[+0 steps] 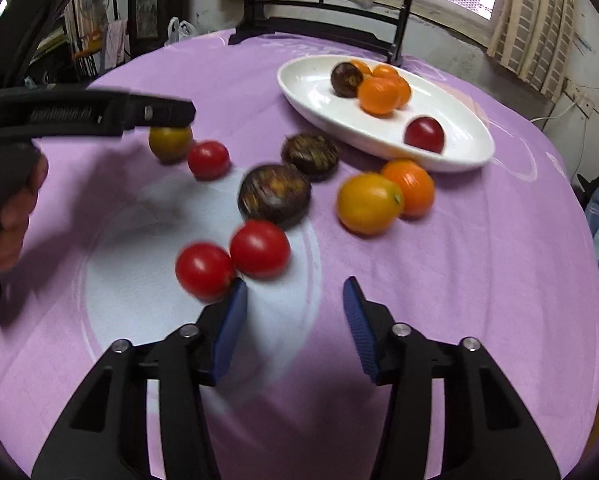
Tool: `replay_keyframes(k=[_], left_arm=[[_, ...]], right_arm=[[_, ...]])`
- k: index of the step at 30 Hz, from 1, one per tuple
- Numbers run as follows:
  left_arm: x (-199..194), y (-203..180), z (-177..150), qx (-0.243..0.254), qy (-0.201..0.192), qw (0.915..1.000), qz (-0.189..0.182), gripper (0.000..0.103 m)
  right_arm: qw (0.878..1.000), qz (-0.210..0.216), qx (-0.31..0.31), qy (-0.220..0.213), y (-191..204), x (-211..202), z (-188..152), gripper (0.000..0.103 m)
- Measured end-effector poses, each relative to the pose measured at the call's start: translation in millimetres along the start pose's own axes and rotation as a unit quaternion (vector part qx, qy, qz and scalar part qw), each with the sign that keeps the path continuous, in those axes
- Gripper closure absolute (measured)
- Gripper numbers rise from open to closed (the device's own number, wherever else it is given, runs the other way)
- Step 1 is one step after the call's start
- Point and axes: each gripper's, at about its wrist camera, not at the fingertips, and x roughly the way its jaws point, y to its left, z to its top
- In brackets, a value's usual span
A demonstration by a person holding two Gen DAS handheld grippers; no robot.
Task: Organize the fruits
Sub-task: 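Grasp a red cherry tomato with the right gripper while the left gripper grasps another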
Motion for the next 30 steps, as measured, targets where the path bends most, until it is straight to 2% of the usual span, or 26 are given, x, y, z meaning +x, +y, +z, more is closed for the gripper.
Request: replay_keyframes(k=[2,3,5,11,15,19,26,28,30], left_arm=[[-2.4,-0.5,0.8,0.002,-0.001,1.0000,-0.005,0.012],[-3.2,-0.2,1.6,0.001,-0.001,1.0000,-0.007,0.012],[-4.9,2.3,2.5,-0.004,0.001,0.9999,-0.014,0.012],[-9.2,0.5,1.0,-0.005,0.007,0.9995,-0.030,0.012],[-14.0,-17.4,-6.3,0.027,0.006,0.9987,-0.042,0.012],[-12.0,-37.9,-17.2,0.069,0.014,0.9964,-0.046,0.012],[-8.3,-64.1,-36.5,0.118,0.022,0.9915,-0.050,0.013],[-6.0,-69.3,-39.8,0.128,0.023,0.9904,-0.047,0.016],[-1.8,-73.7,-42.7,0.134,0.027,0.9896,-0.045,0.028]], right_arm=[[1.000,0.012,0.001,-0.004,1.8,3.7,5.7,0.059],[1.000,0.018,0.004,-0.007,2.3,4.4,8.6,0.065],[0.999,0.031,0.010,-0.012,3.1,5.7,13.5,0.071],[0.998,0.057,0.035,-0.019,-4.6,4.1,13.4,0.074],[0.997,0.049,0.046,-0.028,-13.5,-6.9,9.5,0.074],[0.997,0.014,0.065,-0.027,-29.7,-12.7,4.4,0.074],[0.995,0.003,0.094,-0.030,-50.3,-16.0,0.1,0.074],[0.995,0.005,0.092,-0.030,-49.2,-16.5,-0.4,0.074],[0.995,0.006,0.090,-0.032,-48.1,-17.6,-0.6,0.074]])
